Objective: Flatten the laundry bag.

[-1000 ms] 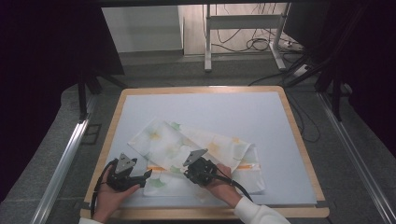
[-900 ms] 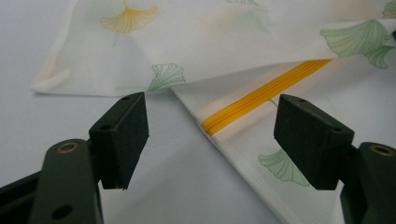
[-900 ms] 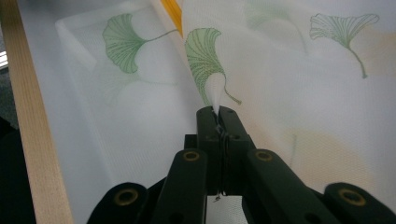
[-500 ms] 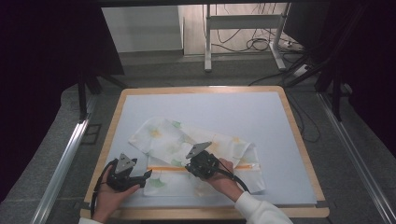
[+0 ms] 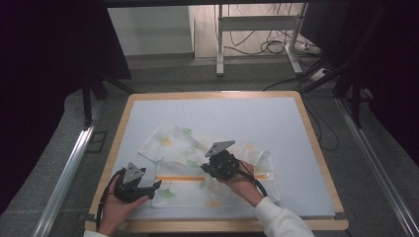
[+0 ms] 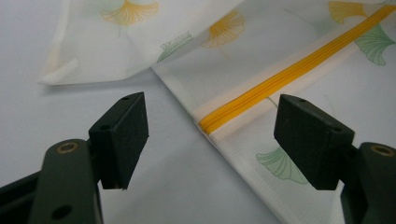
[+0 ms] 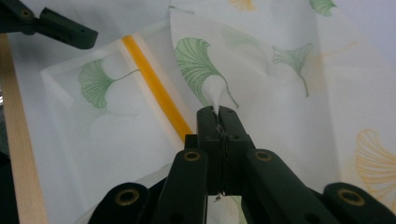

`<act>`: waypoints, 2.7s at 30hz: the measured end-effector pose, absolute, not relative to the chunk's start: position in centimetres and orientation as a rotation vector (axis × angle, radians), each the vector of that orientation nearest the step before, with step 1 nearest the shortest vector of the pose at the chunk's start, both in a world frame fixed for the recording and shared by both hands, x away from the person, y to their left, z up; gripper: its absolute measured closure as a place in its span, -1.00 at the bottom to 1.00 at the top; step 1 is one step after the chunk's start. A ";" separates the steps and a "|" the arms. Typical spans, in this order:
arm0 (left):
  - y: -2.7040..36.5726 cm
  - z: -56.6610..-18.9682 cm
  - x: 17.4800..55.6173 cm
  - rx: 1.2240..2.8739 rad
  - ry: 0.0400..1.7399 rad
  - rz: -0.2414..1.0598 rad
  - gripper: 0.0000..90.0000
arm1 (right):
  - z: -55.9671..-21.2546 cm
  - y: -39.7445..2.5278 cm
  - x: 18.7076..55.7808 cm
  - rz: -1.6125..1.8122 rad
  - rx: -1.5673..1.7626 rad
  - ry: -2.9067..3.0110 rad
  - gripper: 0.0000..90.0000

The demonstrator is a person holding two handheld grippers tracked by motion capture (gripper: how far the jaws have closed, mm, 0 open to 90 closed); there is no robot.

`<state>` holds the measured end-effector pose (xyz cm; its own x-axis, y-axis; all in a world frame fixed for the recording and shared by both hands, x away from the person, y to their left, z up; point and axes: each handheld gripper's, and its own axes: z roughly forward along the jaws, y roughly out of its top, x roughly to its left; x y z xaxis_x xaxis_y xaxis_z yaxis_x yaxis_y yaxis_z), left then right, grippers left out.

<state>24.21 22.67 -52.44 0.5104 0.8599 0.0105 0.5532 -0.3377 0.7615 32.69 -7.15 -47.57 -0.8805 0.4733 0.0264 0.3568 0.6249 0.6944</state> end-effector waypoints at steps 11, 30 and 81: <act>22.7 -52.5 24.3 2.043 1.149 0.540 -0.42 | -47.1 -8.3 34.1 1.108 0.748 2.643 0.96; 22.4 -52.7 24.4 2.065 1.141 0.525 -0.43 | -46.1 -10.6 36.3 1.182 0.848 2.547 0.97; 22.3 -52.8 24.4 2.061 1.141 0.511 -0.42 | -46.5 -17.9 45.3 1.307 1.206 2.291 0.97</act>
<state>24.41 22.26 -52.78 0.5307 0.8476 -0.0001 0.5644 -0.3532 0.7461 45.28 -17.88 -46.47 -0.6300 0.7553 0.1806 0.5397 0.2586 0.8012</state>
